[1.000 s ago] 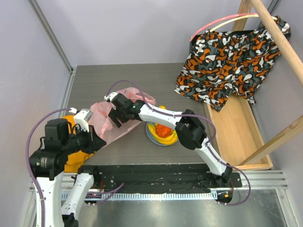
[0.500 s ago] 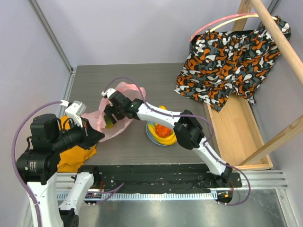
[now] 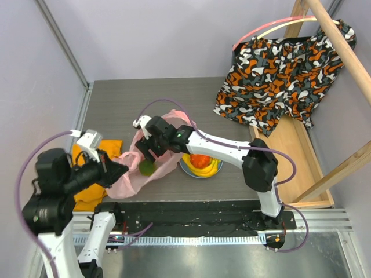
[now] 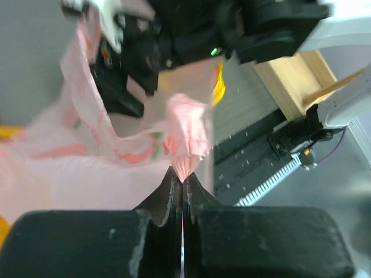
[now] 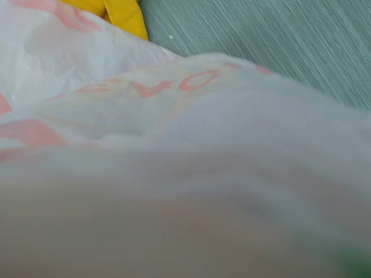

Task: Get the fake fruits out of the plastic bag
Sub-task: Adjust the plastic bag at the center of the board, then take out the fake fruit from the plastic bag.

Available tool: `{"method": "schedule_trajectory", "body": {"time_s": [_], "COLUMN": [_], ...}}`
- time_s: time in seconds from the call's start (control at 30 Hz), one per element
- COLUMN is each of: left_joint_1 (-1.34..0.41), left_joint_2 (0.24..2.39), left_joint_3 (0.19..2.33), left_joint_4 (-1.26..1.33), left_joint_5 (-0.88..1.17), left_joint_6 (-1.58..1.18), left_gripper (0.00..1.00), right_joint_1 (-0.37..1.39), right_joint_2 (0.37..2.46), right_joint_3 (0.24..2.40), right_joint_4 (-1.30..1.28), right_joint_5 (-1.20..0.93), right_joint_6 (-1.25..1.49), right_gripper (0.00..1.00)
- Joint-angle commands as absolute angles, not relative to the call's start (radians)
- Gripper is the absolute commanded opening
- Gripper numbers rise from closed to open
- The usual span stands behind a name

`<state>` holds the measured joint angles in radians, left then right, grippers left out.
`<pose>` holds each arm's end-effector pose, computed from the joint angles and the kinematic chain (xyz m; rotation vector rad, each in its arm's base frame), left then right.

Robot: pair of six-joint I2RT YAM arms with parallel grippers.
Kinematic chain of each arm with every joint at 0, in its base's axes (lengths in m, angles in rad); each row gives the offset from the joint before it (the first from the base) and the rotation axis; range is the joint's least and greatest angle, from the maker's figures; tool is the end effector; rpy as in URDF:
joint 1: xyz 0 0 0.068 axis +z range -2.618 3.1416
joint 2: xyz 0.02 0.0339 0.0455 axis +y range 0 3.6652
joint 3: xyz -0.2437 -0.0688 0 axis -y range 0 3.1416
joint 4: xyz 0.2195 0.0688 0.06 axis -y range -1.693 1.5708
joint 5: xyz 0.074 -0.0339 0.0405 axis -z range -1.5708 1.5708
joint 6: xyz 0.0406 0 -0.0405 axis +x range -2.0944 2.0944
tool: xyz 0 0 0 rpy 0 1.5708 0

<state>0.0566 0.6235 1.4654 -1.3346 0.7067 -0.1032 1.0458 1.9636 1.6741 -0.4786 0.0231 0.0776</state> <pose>0.0175 -0.0254 0.4099 0.2759 1.9975 -0.7535 0.2129 0.3657 0.2539 -1.1067 2.1298 0.5191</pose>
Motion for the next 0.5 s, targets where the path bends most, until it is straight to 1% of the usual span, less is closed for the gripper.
{"method": "schedule_trajectory", "body": {"time_s": [0.0, 0.07, 0.27, 0.47], "left_joint_1": [0.08, 0.081, 0.08, 0.081], "left_joint_2": [0.686, 0.677, 0.653, 0.637], "left_joint_3": [1.278, 1.236, 1.253, 1.232], "left_joint_4": [-1.554, -1.539, -1.54, -1.52], "left_joint_5": [0.719, 0.692, 0.624, 0.623], "left_joint_6": [-0.137, -0.133, -0.144, -0.163], "left_gripper": [0.0, 0.0, 0.0, 0.0], "right_joint_1": [1.051, 1.06, 1.094, 1.098], "right_joint_2": [2.069, 2.097, 2.148, 2.192], "right_joint_3": [1.768, 1.792, 1.838, 1.853], "right_joint_4": [-0.434, -0.433, -0.431, -0.433], "right_joint_5": [-0.044, -0.043, -0.087, -0.152], "right_joint_6": [0.074, 0.072, 0.075, 0.086], "right_gripper": [0.83, 0.82, 0.82, 0.83]}}
